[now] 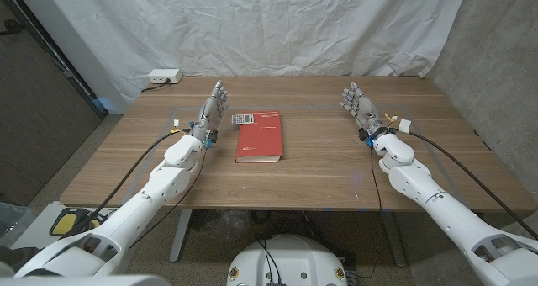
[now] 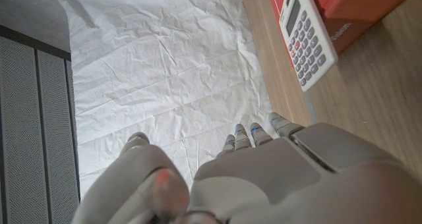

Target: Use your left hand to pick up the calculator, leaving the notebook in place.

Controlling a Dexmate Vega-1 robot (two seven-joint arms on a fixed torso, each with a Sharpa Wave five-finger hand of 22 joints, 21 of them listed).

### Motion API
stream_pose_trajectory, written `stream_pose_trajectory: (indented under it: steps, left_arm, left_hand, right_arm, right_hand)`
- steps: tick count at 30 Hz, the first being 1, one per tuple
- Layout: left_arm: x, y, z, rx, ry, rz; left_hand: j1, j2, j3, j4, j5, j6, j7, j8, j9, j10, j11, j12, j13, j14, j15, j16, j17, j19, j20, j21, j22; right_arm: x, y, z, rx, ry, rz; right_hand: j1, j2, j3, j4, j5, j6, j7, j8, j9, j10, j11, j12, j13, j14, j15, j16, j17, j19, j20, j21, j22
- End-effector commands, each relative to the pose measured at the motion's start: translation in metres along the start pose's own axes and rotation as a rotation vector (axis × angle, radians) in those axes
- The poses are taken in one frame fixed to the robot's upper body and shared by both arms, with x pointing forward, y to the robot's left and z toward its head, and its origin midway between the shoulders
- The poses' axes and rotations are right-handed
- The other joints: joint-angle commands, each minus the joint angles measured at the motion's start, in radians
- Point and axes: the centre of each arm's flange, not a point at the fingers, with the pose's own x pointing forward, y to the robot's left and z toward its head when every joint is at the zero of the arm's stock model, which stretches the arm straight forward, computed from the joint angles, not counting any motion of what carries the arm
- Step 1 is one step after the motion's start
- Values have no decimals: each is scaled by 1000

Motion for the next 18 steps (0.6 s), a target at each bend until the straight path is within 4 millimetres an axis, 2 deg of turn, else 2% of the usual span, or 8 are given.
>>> stream_pose_trajectory:
  steps: [1, 7, 9, 18]
  left_arm:
    - [0, -6, 3, 8, -7, -7]
    - [-3, -12, 14, 128, -10, 21]
    - [-4, -12, 10, 73, -21, 1]
    - [-7, -10, 5, 75, -22, 9]
  left_hand:
    - [12, 3, 2, 2, 7, -11, -1, 8, 5, -2, -2, 8, 4, -3, -2, 5, 3, -5, -76, 7, 3]
    - [19, 9, 3, 0, 9, -9, -3, 8, 5, 3, -7, 10, 4, 4, -4, 7, 3, -4, -73, 8, 3]
    - [21, 11, 4, -1, 10, -11, -2, 7, 5, 1, -9, 9, 4, 5, -4, 7, 3, -4, -71, 8, 2]
    - [34, 24, 8, -5, 14, 5, -6, 12, 5, 16, -8, 14, 4, 15, -6, 9, 3, 1, -68, 9, 2]
  right_arm:
    - [-3, 9, 4, 6, -5, -7]
    - [-8, 7, 6, 15, -12, -16]
    - [-11, 6, 9, 20, -18, -21]
    - [-18, 2, 17, 14, -22, -38]
  right_hand:
    - [10, -2, 6, -1, 7, 11, -2, 7, 5, 10, -3, 8, 1, 15, 0, 7, 5, 10, -30, 6, 4]
    - [10, -2, 6, -3, 6, 15, -3, 8, 5, 15, -3, 10, 1, 21, 0, 9, 5, 14, -29, 5, 4]
    - [10, -2, 6, -3, 6, 16, -3, 9, 5, 18, -4, 10, 1, 21, 0, 9, 5, 15, -28, 4, 5]
    - [8, -1, 5, -3, 4, 20, -2, 10, 5, 24, -2, 12, 1, 29, -1, 12, 5, 20, -27, 3, 5]
